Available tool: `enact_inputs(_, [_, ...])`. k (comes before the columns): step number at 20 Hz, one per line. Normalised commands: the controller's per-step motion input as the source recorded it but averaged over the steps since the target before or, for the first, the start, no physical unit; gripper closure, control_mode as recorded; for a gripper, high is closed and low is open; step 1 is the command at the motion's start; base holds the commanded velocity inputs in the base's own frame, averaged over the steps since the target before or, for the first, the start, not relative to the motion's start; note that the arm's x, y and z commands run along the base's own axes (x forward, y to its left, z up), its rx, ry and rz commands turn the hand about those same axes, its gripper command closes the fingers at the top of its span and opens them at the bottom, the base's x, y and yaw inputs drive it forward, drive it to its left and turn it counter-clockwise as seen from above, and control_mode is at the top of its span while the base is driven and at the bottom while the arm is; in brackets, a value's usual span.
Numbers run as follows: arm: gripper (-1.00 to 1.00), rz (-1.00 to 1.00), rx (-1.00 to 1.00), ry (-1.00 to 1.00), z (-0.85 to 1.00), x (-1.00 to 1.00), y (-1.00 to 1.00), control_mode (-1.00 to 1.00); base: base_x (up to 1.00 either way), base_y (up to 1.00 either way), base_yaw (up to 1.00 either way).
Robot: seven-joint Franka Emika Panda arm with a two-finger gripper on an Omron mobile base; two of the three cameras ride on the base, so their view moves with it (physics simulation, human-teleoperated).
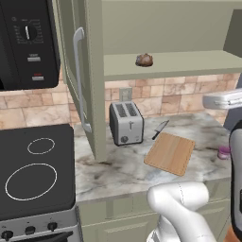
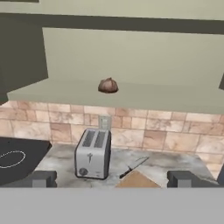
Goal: Pick the bread, place it on the cutting board, pick the jam, place it on the counter, and close the cabinet.
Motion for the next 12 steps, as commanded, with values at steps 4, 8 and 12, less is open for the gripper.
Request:
enact_inputs(4, [-1.0,0.0,0.01,-0.09,0.15,0.28,0.07,-1.0,0.0,0.0,0.0])
enact_inputs(8, [-1.0,0.0,0.04,0.0,0.31,0.3,0.14,-1.0,0.0,0.0,0.0])
enact_inputs(12, [-1.0,0.0,0.02,0.01,0.27,0.37,0.2,-1.0,0.0,0.0,0.0])
